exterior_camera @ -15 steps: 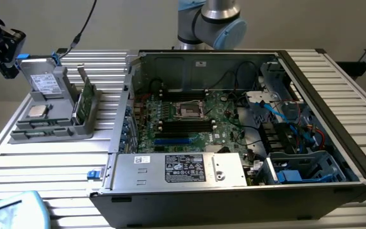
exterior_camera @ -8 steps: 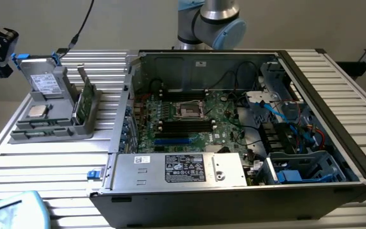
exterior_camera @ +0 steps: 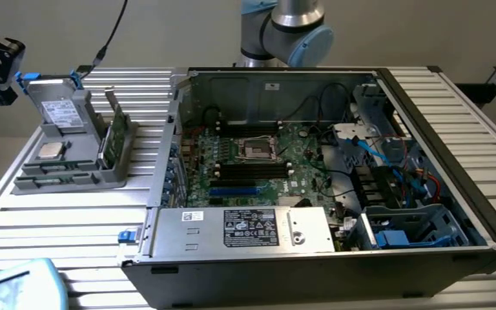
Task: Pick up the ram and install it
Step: 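Pick up the ram and move it above insertion slot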
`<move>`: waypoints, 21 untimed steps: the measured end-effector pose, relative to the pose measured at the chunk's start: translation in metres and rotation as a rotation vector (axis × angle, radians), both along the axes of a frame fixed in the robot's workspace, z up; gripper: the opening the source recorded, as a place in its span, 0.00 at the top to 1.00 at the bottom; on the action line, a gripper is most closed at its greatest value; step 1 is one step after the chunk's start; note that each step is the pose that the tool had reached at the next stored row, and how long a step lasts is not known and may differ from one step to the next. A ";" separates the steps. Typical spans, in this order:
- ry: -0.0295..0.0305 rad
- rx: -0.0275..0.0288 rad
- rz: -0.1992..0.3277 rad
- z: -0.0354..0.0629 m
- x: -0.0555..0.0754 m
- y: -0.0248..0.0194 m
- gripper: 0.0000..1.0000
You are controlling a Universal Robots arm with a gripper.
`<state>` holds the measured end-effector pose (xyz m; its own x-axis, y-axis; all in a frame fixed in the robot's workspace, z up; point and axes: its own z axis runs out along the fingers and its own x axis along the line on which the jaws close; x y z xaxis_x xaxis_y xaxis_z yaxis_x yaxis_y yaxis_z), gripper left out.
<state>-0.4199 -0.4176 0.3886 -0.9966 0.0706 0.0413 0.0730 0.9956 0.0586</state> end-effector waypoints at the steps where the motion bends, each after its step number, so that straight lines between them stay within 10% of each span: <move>1: 0.0000 0.0000 0.000 0.0000 0.000 0.0000 0.89; 11: -0.0001 0.0001 0.045 -0.0001 0.000 0.0031 0.89; 21: 0.0000 0.0000 0.214 0.0000 0.000 0.0032 0.89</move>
<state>-0.4199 -0.4144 0.3886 -0.9889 -0.1424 0.0413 -0.1399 0.9884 0.0586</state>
